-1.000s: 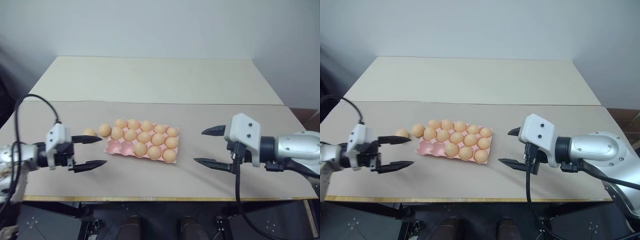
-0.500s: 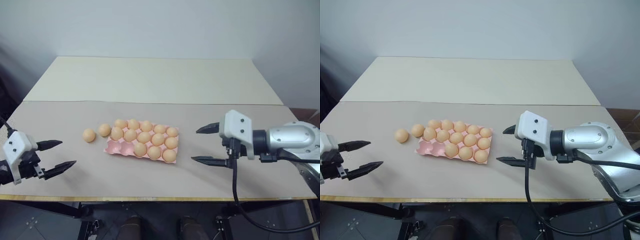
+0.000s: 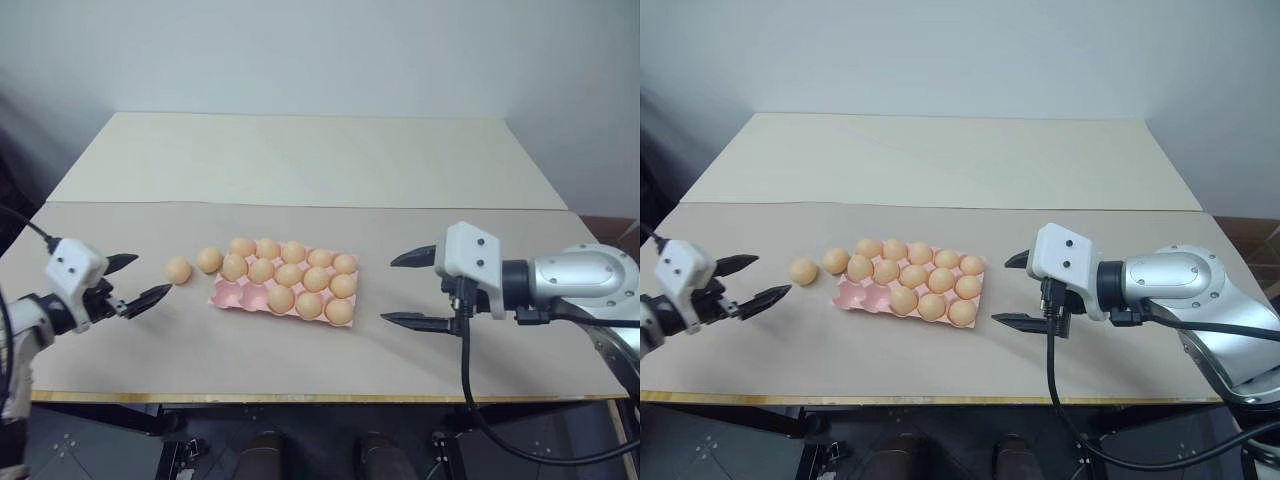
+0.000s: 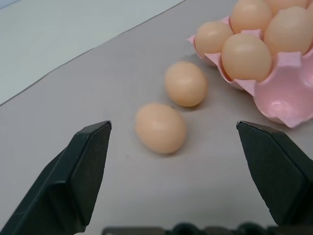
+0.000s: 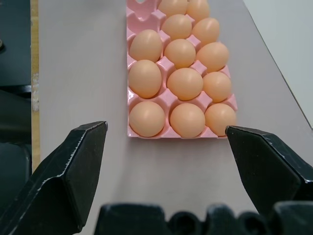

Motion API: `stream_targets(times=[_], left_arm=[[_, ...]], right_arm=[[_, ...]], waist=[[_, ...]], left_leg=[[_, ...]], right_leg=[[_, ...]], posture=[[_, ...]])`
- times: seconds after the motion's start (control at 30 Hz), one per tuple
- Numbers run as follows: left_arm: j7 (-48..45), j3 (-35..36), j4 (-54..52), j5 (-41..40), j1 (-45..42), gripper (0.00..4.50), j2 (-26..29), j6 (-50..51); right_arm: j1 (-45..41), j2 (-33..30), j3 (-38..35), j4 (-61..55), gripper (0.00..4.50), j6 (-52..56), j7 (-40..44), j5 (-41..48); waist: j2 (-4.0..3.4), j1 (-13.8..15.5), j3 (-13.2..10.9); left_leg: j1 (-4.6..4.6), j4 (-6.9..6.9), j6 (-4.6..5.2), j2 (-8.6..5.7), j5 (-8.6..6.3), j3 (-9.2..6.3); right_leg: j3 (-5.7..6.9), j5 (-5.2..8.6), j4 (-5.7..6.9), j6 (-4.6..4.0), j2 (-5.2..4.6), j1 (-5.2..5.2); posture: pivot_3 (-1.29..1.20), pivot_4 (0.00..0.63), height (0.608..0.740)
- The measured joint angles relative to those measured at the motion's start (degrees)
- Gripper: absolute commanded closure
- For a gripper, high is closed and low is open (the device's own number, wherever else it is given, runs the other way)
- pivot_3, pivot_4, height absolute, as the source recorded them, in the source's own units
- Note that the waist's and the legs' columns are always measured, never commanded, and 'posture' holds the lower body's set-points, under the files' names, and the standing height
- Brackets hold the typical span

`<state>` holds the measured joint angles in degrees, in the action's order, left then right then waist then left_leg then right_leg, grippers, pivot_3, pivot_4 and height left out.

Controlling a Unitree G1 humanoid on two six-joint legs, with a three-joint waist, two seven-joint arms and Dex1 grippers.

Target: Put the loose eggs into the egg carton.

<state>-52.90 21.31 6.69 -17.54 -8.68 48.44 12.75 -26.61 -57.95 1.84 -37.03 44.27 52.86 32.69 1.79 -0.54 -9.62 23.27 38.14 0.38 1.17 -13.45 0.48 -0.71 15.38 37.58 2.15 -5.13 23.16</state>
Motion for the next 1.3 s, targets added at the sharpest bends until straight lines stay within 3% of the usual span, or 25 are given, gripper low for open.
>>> stream_targets(times=[0.43, 0.77, 0.87, 1.07, 1.3], left_arm=[[0.7, -9.28, 17.89, 4.25, -11.84, 0.04, -5.04, -7.09], [1.8, -11.65, 25.84, 7.25, -15.61, 0.04, -6.93, -11.37], [2.38, -12.18, 26.98, 8.41, -16.48, 0.65, -7.01, -12.97], [2.65, -12.37, 28.45, 8.49, -16.65, 2.44, -7.33, -15.09], [1.51, -12.19, 24.66, 8.27, -13.19, 2.51, -5.28, -15.1]], right_arm=[[1.26, -0.85, -2.12, -3.22, 0.0, 2.88, -1.93, 0.92], [1.99, -1.37, -2.77, -3.51, 0.0, 3.74, -2.57, 1.31], [2.12, -1.37, -2.77, -3.53, 0.0, 3.77, -2.99, 1.3], [2.14, -1.37, -2.77, -3.62, 0.0, 3.9, -3.45, 1.31], [2.19, -1.33, -2.77, -4.13, 0.0, 4.84, -4.26, 1.86]], waist=[[0.02, -0.1, 0.01], [0.03, -0.09, 0.01], [0.02, -0.09, 0.02], [0.02, -0.13, 0.02], [0.02, -0.42, 0.02]], left_leg=[[0.0, 0.0, 0.0, -0.09, 0.0, -0.02], [0.01, 0.01, 0.0, -0.09, 0.0, -0.03], [0.0, 0.01, 0.0, -0.1, 0.0, -0.03], [0.0, 0.01, 0.0, -0.09, 0.0, -0.03], [0.0, 0.0, 0.0, -0.04, 0.0, -0.01]], right_leg=[[0.0, 0.0, 0.04, 0.01, -0.06, 0.0], [0.0, 0.0, 0.03, 0.02, -0.06, 0.0], [-0.01, 0.0, 0.04, 0.02, -0.06, -0.01], [-0.01, 0.0, 0.05, 0.02, -0.05, 0.0], [-0.05, 0.0, 0.04, 0.02, -0.04, 0.02]], posture=[[0.0, 0.15, 0.74], [0.0, 0.15, 0.74], [0.0, 0.15, 0.74], [0.0, 0.15, 0.74], [0.0, 0.15, 0.74]])
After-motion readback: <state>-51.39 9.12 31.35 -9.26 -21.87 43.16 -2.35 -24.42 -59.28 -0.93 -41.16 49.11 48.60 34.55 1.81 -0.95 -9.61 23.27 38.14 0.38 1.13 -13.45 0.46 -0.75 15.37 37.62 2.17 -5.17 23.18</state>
